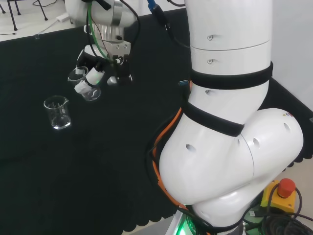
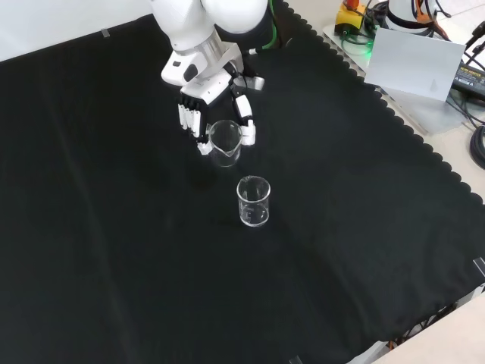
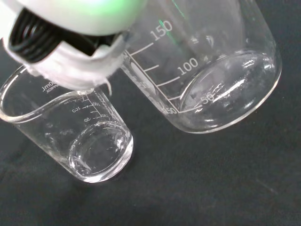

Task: Place the beaker back on the table.

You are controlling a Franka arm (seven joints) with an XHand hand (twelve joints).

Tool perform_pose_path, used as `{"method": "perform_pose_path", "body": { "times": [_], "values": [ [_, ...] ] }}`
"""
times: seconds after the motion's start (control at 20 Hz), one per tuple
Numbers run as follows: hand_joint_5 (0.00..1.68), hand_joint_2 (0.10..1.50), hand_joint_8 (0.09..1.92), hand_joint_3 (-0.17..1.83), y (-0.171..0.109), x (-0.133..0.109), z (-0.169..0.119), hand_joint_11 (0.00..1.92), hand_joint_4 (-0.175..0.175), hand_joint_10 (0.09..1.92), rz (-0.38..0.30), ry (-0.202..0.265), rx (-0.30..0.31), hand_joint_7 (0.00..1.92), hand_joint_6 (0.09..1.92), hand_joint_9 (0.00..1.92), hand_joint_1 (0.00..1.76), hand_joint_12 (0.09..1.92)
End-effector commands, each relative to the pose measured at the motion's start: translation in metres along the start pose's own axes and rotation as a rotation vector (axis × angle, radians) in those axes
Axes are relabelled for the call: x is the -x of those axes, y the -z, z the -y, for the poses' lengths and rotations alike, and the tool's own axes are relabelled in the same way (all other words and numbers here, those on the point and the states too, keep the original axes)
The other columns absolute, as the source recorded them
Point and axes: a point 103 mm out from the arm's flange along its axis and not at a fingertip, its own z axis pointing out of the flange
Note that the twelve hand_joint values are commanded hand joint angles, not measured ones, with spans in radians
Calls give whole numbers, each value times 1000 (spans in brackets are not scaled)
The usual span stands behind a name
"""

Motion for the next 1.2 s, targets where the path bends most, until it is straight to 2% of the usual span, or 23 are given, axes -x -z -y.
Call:
{"method": "perform_pose_path", "body": {
  "times": [0.05,0.5,0.6,1.2],
  "values": [
    [1053,617,1048,973,-24,5,-2,1064,-12,1081,-38,-6,22,1382,1216,1216,1118,964],
    [1057,619,1034,963,-47,8,-11,1072,-31,1072,-63,-21,43,1380,1203,1207,1124,962],
    [1059,621,1028,957,-50,9,-12,1075,-45,1069,-71,-26,49,1382,1196,1206,1128,956],
    [1061,622,1015,951,-60,19,-17,1071,-63,1043,-127,-33,64,1377,1188,1165,1133,946]
  ]
}}
